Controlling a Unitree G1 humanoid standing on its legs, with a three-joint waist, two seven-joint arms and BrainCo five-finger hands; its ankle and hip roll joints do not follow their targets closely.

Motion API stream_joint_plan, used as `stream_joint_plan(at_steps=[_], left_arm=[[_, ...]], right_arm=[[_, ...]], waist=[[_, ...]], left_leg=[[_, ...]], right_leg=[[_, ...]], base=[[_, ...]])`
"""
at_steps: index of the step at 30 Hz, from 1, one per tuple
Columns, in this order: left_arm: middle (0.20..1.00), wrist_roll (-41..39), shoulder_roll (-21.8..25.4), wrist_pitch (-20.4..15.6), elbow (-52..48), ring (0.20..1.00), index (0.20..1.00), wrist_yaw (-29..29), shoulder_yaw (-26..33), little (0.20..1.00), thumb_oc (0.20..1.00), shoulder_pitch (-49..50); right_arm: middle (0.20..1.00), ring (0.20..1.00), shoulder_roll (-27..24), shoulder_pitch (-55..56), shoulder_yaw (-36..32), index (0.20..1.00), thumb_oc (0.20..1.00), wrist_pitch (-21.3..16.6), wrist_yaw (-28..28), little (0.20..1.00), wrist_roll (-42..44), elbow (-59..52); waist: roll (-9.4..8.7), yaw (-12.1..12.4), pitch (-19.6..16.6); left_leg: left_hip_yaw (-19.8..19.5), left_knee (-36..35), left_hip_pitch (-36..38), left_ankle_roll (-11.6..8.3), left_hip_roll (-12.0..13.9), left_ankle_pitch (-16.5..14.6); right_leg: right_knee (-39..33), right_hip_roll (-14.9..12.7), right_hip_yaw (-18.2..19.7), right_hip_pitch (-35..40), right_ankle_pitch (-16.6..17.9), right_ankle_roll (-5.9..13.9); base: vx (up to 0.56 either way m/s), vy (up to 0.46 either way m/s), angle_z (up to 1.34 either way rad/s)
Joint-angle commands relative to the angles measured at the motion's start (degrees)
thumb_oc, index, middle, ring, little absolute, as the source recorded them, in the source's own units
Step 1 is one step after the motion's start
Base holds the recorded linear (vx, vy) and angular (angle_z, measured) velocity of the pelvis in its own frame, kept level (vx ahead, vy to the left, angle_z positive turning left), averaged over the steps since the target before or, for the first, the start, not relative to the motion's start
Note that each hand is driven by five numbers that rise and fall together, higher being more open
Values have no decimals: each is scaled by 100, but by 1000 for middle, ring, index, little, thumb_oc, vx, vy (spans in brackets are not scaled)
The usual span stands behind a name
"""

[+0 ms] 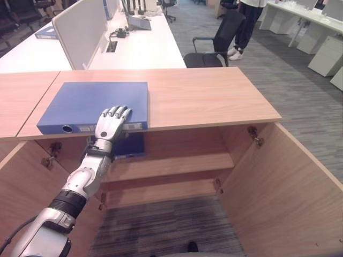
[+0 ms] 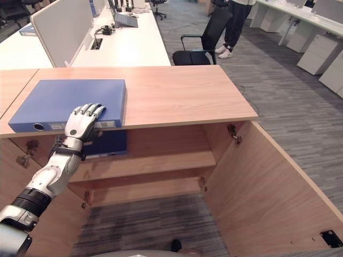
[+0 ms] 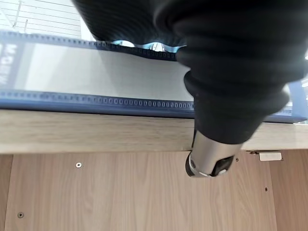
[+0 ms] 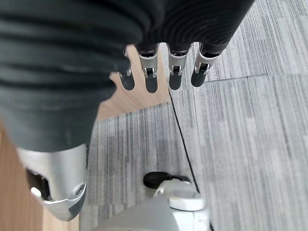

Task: Put the empty folder in the office cabinet

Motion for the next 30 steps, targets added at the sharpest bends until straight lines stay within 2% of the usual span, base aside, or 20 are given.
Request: stream_joint_plan(at_steps=[1,13,21,30], left_arm=[[200,-210,20,-303,-609,200,200,141,524,200,200,-588],[200,-425,-207,-502,-1694,200,200,167,1212,200,200,277],[200,-626,-162,-671,-2278,200,200,147,1605,200,200,680],[200,-716,-157,-725,-2537,200,200,134,1721,200,200,704]], right_arm=[[1000,1000,-61,-158,211,1000,1000,-84,-25,1000,56,194],[1000,1000,130,-81,246,1000,1000,-136,-14,1000,115,-28],[1000,1000,154,-86,198,1000,1000,-94,-34,1000,86,135],[1000,1000,170,-95,251,1000,1000,-109,-26,1000,101,88]], waist=[[69,54,-55],[90,197,4],[117,295,9],[115,316,-17]], left_leg=[[-107,59,6,-129,47,-293],[-208,59,-54,-115,37,-229],[-292,59,-54,-110,37,-218],[-332,59,-46,-110,30,-218]], right_leg=[[424,-435,25,507,-739,604],[476,-440,-54,469,-727,556],[472,-438,-120,510,-756,534],[456,-418,-141,545,-771,518]], base=[[0,0,0],[-4,-17,4],[3,-10,2],[5,-5,2]])
